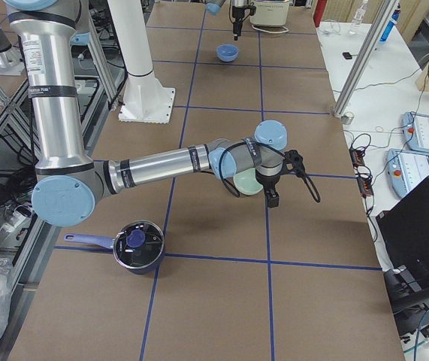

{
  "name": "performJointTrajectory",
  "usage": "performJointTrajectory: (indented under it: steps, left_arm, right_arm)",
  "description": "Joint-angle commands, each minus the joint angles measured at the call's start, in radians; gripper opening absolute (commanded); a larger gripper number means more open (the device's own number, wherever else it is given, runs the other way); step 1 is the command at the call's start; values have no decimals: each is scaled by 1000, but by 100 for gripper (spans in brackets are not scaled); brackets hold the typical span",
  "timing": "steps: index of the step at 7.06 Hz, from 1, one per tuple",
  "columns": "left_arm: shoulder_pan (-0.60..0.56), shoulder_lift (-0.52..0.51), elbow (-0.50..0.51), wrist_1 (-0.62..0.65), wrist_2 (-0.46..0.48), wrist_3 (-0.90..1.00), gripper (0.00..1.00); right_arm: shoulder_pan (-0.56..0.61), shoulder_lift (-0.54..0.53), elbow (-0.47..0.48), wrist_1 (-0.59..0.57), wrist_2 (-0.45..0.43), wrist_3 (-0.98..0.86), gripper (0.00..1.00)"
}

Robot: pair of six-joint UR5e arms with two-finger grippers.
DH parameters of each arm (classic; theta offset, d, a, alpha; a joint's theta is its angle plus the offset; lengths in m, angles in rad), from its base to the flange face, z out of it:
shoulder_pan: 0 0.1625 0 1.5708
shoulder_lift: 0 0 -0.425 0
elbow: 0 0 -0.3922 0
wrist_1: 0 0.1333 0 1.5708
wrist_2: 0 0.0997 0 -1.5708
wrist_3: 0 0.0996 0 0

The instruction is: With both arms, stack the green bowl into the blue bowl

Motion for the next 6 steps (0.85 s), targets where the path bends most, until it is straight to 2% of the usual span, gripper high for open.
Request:
performJointTrajectory:
  steps: [1, 3, 4, 5, 6]
  left_arm:
    - [95, 21, 2, -21, 103, -31, 74]
    - [98, 23, 4, -22, 111, -29, 27]
    - [98, 23, 5, -24, 112, -26, 9]
    - [96, 24, 2, -25, 112, -25, 0]
    - [92, 26, -10, -50, 112, -32, 0]
  right_arm:
    - [-2, 0, 0, 0, -1, 3, 100]
    - [-2, 0, 0, 0, -1, 3, 100]
    - [-2, 0, 0, 0, -1, 3, 100]
    - [-2, 0, 0, 0, -1, 3, 100]
    - [-2, 0, 0, 0, -1, 3, 100]
